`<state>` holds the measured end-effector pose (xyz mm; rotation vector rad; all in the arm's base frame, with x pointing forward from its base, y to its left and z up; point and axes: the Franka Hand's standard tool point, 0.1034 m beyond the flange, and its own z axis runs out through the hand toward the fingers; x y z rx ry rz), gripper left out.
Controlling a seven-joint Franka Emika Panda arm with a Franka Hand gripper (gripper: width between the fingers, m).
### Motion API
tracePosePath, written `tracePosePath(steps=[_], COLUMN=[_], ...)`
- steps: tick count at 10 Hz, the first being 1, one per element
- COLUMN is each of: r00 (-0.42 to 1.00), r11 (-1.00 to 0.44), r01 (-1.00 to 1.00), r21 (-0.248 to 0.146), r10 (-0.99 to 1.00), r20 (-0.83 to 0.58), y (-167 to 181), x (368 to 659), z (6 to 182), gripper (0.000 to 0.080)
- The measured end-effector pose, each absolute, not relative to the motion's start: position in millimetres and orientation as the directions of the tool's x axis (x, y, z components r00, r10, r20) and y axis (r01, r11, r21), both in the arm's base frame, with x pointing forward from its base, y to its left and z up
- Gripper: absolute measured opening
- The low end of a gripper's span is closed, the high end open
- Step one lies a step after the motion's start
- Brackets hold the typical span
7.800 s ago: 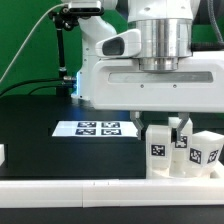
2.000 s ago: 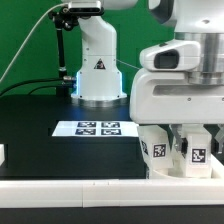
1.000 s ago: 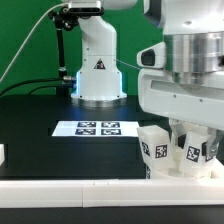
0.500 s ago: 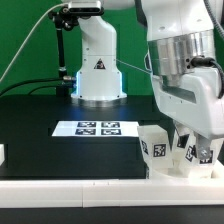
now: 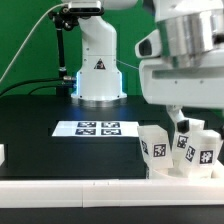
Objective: Assemble stool
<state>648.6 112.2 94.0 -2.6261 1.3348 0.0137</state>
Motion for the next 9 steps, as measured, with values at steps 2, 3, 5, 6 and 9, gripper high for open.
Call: tracePosePath(steps=[2, 3, 5, 6, 9], r00=[0.717, 0.787, 0.882, 0.950, 0.993], r11=[-0.699, -0.770, -0.868, -0.941, -0.986], r01=[-0.690, -0.610, -0.462, -0.294, 0.100], r21=[-0.186, -0.187, -0.181, -0.166, -0.136], r10=[-0.695, -0.617, -0.471, -0.306, 0.090], r20=[-0.046, -0.026, 0.011, 0.051, 0.078], y=[123.7, 121.8, 121.3, 124.6, 128.1], x=[646.7, 646.6, 646.7, 646.9, 646.1], z=[106.0, 104.6, 104.2, 103.5, 103.5], gripper=[0.0649, 0.0648, 0.0649, 0.0649, 0.0649])
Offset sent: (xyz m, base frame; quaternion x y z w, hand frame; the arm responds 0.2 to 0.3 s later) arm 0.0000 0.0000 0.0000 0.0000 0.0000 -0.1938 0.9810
